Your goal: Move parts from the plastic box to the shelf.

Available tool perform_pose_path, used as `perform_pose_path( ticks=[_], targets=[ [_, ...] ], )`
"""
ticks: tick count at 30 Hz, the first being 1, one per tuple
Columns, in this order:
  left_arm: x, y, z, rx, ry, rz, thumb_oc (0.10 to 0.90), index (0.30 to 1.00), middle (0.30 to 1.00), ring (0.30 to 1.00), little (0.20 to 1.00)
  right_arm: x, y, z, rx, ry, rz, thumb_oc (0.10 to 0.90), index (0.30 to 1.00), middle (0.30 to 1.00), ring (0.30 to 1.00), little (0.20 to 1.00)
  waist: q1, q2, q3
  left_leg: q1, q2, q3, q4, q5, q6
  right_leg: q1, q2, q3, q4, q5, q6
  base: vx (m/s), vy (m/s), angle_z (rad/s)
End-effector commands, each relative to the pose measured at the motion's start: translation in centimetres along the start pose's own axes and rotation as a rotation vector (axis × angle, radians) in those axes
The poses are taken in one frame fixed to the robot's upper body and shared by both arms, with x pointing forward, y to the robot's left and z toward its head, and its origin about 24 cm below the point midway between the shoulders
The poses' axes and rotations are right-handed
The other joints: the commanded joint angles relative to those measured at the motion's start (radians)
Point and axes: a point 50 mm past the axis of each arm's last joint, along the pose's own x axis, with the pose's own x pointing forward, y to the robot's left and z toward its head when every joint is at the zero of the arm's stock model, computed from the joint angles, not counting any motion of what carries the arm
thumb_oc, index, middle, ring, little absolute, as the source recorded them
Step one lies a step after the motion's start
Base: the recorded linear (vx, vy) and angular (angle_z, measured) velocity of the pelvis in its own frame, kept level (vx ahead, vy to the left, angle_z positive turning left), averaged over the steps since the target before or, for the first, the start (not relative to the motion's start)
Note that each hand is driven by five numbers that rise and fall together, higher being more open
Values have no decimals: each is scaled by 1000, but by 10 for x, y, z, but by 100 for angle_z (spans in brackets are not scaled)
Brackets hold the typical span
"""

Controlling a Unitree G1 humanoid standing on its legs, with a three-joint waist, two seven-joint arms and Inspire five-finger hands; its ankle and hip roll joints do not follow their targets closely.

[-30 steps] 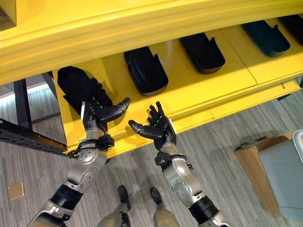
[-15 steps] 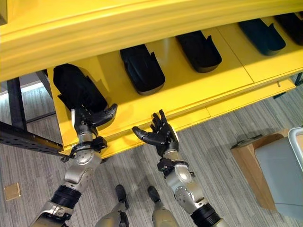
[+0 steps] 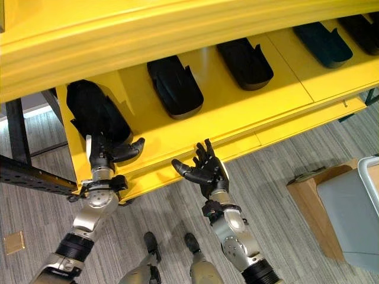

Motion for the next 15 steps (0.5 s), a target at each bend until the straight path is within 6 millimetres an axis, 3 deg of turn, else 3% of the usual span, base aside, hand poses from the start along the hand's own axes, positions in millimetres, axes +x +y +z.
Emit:
perform_pose_path(
  ticks=[1, 10, 15],
  targets=[
    [3, 16, -22, 103, 73, 26, 900, 1000, 1000, 1000, 1000, 0, 20, 53, 74, -266, 147, 900, 1000, 1000, 1000, 1000, 15, 30, -66, 83, 68, -11, 6, -78, -75, -104, 29, -36, 119, -92, -20, 0, 0, 0],
    [4, 34, -32, 132, 122, 69, 900, 1000, 1000, 1000, 1000, -1, 18, 52, 79, -259, 151, 900, 1000, 1000, 1000, 1000, 17, 35, -66, 85, 67, -12, 8, -80, -76, -103, 25, -38, 121, -93, -18, 0, 0, 0],
    [9, 42, -27, 175, 95, 71, 900, 1000, 1000, 1000, 1000, 0, 16, 56, 79, -271, 151, 900, 1000, 1000, 1000, 1000, 18, 38, -71, 86, 66, -18, 8, -81, -75, -98, 22, -42, 117, -93, -18, 0, 0, 0]
  ],
)
